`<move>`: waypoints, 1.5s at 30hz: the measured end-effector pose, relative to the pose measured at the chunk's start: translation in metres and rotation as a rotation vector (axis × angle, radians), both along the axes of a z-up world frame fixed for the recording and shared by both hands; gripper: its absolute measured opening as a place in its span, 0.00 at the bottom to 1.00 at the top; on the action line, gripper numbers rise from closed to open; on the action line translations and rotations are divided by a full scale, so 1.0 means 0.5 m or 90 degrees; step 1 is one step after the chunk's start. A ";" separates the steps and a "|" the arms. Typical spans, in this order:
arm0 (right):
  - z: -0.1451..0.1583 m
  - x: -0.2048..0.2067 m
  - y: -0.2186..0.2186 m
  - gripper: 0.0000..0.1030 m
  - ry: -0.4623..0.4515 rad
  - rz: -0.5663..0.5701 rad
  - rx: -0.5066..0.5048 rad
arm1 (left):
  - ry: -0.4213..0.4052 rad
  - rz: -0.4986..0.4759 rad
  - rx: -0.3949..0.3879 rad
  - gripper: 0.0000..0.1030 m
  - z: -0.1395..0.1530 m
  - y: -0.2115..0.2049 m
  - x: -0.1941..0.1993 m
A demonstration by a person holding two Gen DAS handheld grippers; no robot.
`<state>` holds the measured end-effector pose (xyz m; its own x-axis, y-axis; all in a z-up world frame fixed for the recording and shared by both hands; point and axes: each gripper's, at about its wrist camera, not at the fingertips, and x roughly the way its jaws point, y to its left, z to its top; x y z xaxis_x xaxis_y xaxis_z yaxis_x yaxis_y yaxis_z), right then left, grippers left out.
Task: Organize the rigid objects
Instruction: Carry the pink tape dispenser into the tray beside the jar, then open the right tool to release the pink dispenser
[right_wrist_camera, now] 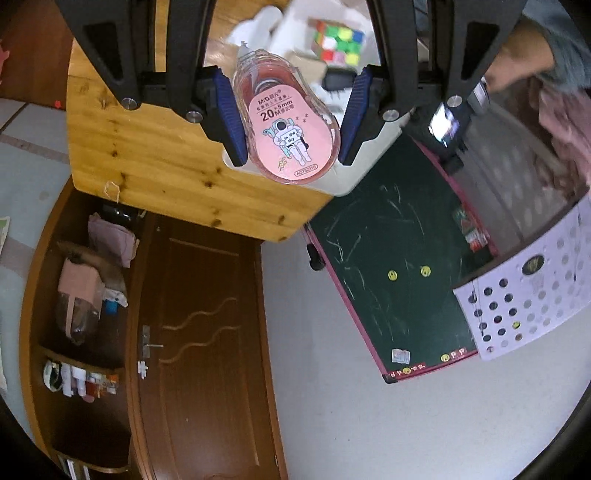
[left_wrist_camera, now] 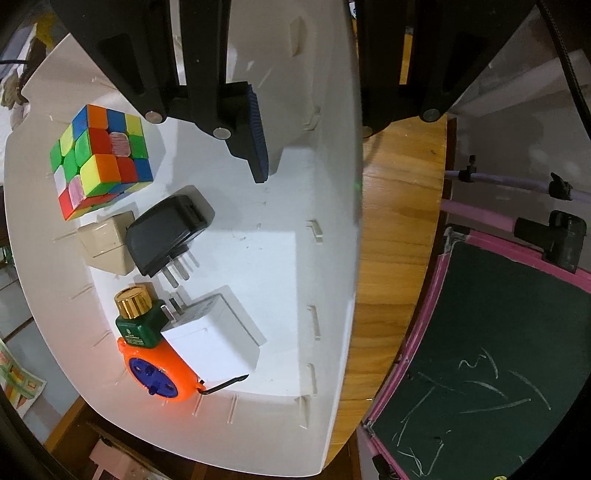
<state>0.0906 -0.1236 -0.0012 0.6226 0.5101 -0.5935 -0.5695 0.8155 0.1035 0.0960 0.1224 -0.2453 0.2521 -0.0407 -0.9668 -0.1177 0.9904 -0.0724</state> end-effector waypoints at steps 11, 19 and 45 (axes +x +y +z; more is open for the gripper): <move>-0.174 0.112 0.133 0.49 0.183 -0.047 -0.044 | -0.003 0.000 -0.012 0.30 0.001 0.009 0.002; -0.340 0.175 0.160 0.49 0.301 -0.111 -0.120 | -0.003 0.001 -0.013 0.30 -0.001 0.008 0.003; -0.328 0.159 0.164 0.54 0.261 -0.110 -0.129 | -0.002 -0.005 -0.001 0.30 0.001 -0.002 0.004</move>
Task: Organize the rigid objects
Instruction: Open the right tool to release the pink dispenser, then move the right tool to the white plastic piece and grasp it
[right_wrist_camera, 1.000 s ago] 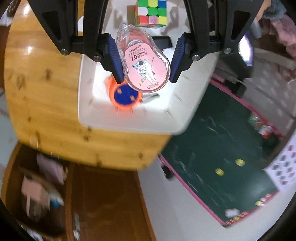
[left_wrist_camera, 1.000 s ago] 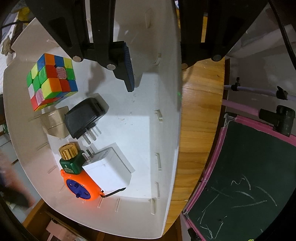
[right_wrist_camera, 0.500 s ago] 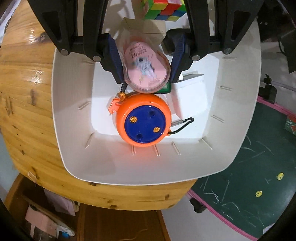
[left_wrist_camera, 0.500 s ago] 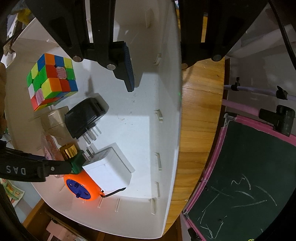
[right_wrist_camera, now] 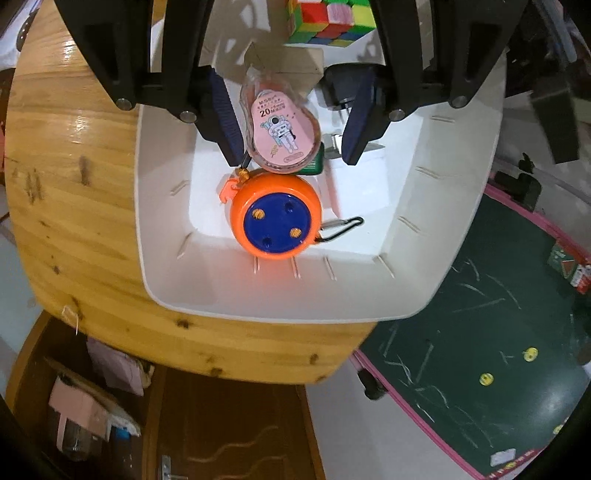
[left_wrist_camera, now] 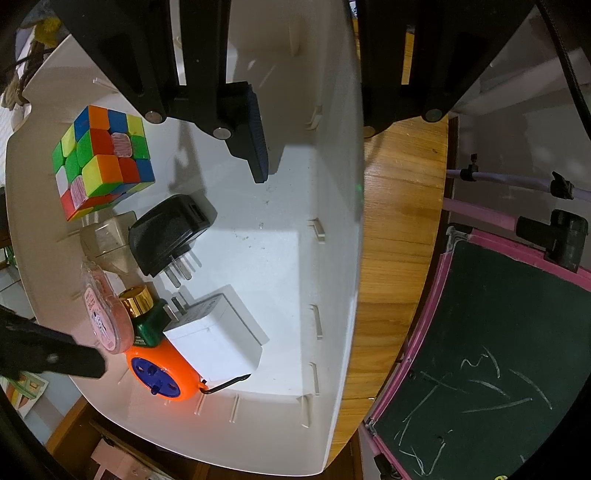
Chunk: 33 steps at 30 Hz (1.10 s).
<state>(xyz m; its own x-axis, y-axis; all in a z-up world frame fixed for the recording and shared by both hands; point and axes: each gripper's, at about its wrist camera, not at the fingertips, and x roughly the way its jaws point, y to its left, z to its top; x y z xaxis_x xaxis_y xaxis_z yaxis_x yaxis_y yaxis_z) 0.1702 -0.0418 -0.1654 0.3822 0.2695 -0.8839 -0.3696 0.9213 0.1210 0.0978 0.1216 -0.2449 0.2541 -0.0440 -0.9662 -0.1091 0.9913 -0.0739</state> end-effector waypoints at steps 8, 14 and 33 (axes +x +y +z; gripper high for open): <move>0.060 -0.042 -0.039 0.54 -0.043 0.004 0.032 | -0.001 -0.001 -0.001 0.30 0.001 0.001 -0.001; 0.092 -0.074 -0.085 0.54 -0.068 -0.001 0.048 | -0.009 0.001 -0.002 0.30 0.004 -0.001 -0.006; 0.110 -0.133 -0.312 0.54 -0.111 -0.049 0.034 | -0.010 0.026 0.015 0.30 0.003 0.006 -0.005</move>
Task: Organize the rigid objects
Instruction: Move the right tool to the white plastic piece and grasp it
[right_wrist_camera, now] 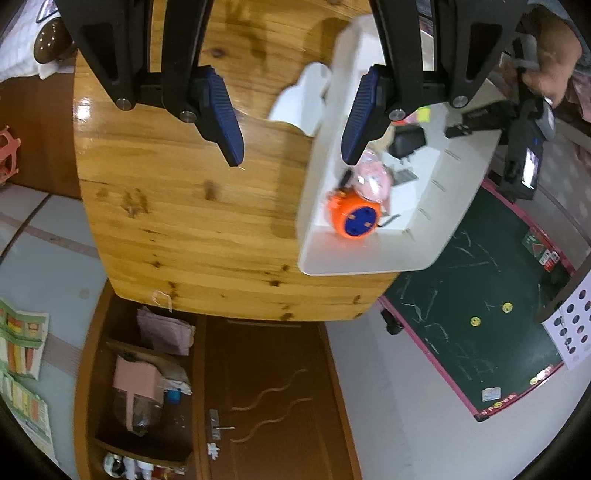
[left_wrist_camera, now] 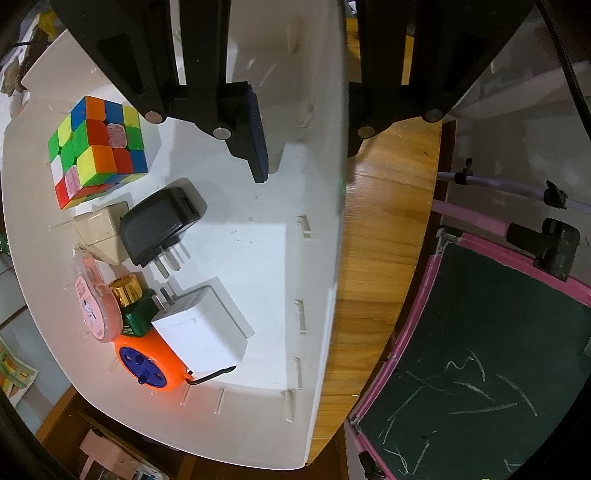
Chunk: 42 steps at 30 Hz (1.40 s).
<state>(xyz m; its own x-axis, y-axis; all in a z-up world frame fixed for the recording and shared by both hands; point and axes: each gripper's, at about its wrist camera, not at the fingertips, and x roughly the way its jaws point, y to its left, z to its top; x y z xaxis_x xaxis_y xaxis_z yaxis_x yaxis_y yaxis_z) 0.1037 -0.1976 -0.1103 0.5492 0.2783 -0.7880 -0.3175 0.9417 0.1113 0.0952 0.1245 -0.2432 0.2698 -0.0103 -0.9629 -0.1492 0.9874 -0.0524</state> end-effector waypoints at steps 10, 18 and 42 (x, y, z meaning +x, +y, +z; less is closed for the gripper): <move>-0.116 0.016 -0.048 0.54 0.083 -0.010 0.021 | 0.025 -0.016 0.019 0.30 -0.005 -0.003 0.010; -0.178 0.019 -0.024 0.54 0.127 -0.001 0.023 | 0.036 -0.029 0.050 0.30 -0.007 0.032 0.037; -0.263 0.034 0.091 0.54 0.144 0.013 -0.083 | 0.032 -0.097 0.043 0.30 0.000 0.038 0.059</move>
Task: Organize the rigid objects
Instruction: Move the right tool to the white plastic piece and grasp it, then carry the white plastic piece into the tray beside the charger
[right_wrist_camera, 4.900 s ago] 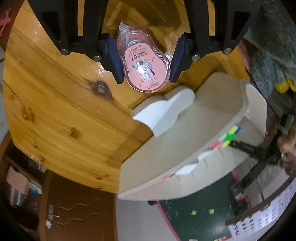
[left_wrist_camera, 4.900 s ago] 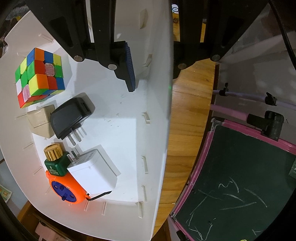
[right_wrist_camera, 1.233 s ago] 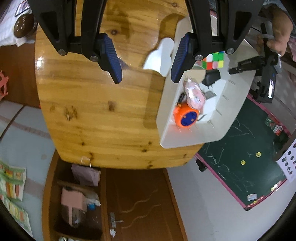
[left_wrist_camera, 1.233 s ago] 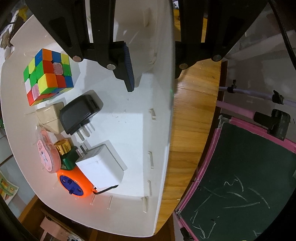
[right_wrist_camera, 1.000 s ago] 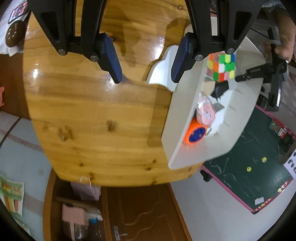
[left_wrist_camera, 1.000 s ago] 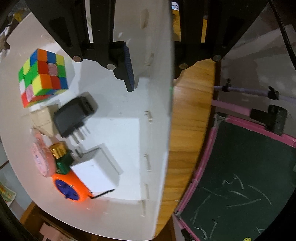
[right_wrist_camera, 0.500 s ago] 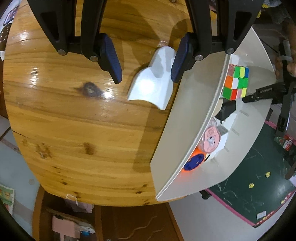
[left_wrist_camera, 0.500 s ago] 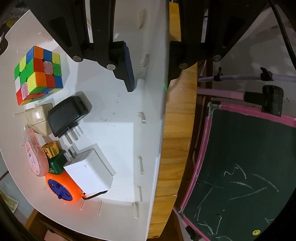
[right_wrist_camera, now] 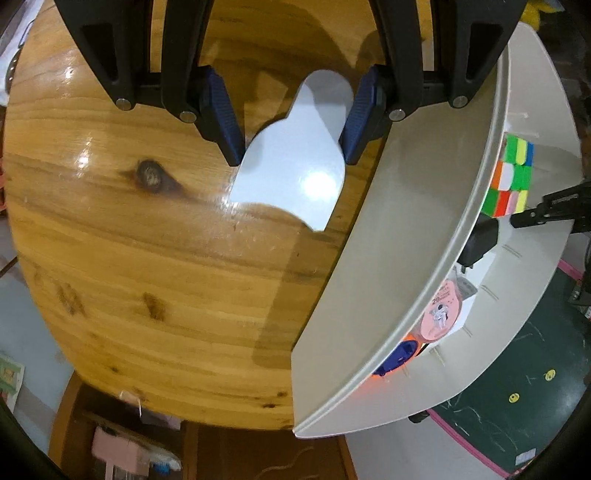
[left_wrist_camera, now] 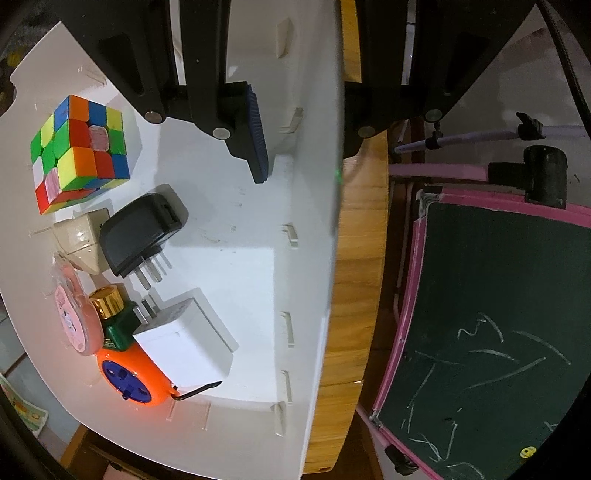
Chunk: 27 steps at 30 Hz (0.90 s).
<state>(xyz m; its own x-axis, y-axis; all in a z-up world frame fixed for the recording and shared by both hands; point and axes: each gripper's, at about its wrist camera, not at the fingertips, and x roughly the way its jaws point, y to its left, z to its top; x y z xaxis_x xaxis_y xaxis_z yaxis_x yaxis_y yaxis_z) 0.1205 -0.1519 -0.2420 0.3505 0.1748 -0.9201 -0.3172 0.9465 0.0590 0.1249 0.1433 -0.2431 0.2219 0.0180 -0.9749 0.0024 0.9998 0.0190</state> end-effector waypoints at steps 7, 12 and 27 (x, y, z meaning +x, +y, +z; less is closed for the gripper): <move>-0.005 -0.001 -0.013 0.53 -0.002 -0.032 0.000 | -0.003 -0.006 -0.009 0.30 -0.002 0.007 0.003; 0.009 -0.003 -0.030 0.53 0.002 -0.055 0.007 | -0.005 -0.005 -0.010 0.30 0.003 0.004 -0.004; 0.219 -0.007 -0.033 0.53 -0.115 -0.048 0.083 | -0.014 0.021 -0.006 0.30 0.012 -0.007 -0.015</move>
